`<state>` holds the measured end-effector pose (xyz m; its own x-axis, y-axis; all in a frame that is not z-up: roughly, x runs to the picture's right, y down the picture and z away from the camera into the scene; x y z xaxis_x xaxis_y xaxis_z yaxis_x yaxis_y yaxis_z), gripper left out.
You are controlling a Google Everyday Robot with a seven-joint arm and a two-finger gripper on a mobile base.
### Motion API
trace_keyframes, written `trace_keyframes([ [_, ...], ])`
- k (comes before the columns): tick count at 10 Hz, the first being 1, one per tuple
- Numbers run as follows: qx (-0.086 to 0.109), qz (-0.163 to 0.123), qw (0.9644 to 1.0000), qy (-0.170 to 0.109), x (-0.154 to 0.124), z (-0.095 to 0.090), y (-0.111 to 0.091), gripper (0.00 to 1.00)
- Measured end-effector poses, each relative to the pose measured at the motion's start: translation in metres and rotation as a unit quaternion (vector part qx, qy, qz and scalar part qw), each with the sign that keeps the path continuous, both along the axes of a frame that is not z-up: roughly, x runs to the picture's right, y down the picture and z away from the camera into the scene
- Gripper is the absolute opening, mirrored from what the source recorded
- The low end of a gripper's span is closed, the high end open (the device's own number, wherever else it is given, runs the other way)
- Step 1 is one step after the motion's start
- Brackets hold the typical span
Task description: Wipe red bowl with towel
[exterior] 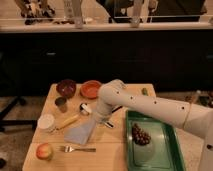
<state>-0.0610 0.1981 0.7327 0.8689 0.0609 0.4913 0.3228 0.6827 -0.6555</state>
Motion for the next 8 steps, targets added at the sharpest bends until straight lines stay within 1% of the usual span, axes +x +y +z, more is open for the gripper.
trace_keyframes([
  [2,-0.005,-0.001,1.0000,-0.005,-0.020,0.003,0.002,0.80],
  [3,-0.007,-0.002,0.9999,-0.008,-0.034,0.006,0.002,0.80],
  [5,-0.010,-0.001,0.9998,-0.015,-0.051,0.010,0.000,0.80],
  [8,-0.009,0.000,0.9998,-0.018,-0.053,0.011,-0.001,0.80],
])
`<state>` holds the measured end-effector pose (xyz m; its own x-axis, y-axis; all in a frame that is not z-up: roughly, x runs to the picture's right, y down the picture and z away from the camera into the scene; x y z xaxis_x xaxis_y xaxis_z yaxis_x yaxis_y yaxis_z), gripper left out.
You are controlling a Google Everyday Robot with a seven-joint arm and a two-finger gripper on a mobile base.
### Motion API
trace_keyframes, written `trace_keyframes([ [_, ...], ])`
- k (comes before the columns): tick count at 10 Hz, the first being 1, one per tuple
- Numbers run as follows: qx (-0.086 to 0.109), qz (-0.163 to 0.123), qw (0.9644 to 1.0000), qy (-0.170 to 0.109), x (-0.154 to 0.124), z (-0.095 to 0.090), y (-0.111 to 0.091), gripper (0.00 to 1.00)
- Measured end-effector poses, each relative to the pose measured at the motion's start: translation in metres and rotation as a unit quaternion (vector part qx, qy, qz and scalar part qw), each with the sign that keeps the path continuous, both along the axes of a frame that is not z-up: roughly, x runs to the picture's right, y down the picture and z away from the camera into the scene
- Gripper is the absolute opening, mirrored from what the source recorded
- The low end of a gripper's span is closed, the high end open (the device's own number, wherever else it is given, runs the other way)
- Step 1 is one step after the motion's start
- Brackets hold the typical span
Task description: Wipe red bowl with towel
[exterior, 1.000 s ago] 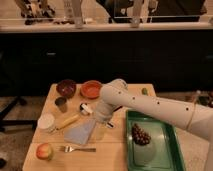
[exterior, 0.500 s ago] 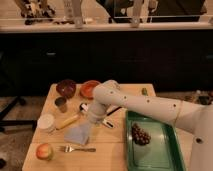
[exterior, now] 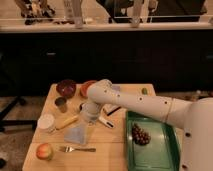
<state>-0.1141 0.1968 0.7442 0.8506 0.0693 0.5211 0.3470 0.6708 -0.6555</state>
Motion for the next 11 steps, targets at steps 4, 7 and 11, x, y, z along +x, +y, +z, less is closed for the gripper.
trace_keyframes([
  [4,0.004,0.018,0.9998,0.008,0.008,0.001,0.002,0.80],
  [7,0.009,0.054,0.9975,0.044,0.027,0.019,0.015,0.80],
  [11,0.021,0.058,0.9957,0.068,0.015,0.034,0.018,0.80],
])
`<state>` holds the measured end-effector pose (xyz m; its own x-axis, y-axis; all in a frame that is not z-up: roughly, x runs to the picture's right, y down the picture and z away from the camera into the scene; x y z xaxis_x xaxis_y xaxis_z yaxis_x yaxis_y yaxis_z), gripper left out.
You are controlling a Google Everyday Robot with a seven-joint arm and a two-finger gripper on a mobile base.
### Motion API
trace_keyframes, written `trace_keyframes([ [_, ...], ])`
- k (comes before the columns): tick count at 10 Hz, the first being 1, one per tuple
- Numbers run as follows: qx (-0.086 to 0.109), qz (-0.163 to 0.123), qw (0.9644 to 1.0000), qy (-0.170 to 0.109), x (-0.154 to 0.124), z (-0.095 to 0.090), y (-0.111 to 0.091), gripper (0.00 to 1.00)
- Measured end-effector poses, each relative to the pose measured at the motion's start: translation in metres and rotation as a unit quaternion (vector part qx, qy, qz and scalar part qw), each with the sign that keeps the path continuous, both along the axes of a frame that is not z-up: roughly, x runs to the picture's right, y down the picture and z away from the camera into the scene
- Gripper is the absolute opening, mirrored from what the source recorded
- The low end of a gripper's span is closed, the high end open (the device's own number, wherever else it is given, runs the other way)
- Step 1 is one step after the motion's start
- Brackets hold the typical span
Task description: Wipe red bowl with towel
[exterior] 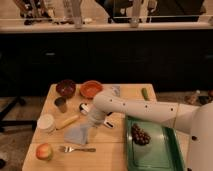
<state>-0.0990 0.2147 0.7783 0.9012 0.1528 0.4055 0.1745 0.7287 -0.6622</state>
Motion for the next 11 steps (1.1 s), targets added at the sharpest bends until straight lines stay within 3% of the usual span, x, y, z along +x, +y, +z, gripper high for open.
trace_keyframes([
  [4,0.001,-0.006,1.0000,0.001,-0.023,0.018,0.007,0.80],
  [9,-0.021,0.046,0.9986,-0.016,-0.023,0.043,0.015,0.80],
  [11,-0.028,0.053,0.9981,-0.014,-0.021,0.050,0.018,0.80],
])
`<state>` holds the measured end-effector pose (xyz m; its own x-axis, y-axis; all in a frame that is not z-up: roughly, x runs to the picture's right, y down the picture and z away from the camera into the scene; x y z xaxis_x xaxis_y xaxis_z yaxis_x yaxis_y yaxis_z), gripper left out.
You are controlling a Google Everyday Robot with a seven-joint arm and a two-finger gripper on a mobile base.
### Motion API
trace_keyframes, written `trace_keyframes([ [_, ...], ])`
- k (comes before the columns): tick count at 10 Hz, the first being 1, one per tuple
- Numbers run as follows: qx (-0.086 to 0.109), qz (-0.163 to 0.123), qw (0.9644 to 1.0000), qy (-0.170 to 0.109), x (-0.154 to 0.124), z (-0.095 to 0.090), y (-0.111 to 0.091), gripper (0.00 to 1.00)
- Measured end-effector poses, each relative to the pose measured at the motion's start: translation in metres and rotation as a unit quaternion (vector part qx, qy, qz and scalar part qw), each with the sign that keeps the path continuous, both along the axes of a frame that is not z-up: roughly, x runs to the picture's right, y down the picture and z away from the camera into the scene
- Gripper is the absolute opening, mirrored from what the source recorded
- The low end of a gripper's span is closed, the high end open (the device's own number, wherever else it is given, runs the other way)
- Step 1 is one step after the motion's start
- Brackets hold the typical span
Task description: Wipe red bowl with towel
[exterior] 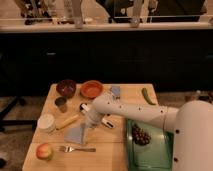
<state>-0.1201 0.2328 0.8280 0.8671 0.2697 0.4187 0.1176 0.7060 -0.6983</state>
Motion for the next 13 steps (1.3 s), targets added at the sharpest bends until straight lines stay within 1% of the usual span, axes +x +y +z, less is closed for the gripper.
trace_keyframes([
  [2,-0.007,-0.001,1.0000,0.001,-0.0013,0.0052,0.0035,0.79],
  [3,-0.009,-0.002,1.0000,0.001,-0.0018,0.0065,0.0051,0.74],
  [6,-0.010,-0.007,0.9999,-0.001,-0.0017,0.0083,0.0054,0.45],
  [7,-0.010,-0.010,0.9999,-0.002,-0.0027,0.0083,0.0059,0.38],
  [8,-0.011,-0.012,0.9999,-0.003,-0.0054,0.0076,0.0049,0.22],
  [9,-0.011,-0.012,0.9999,-0.002,-0.0045,0.0077,0.0048,0.17],
  [10,-0.012,-0.013,0.9998,-0.002,-0.0033,0.0073,0.0065,0.15],
  [13,-0.012,-0.016,0.9998,-0.001,-0.0028,0.0068,0.0079,0.15],
])
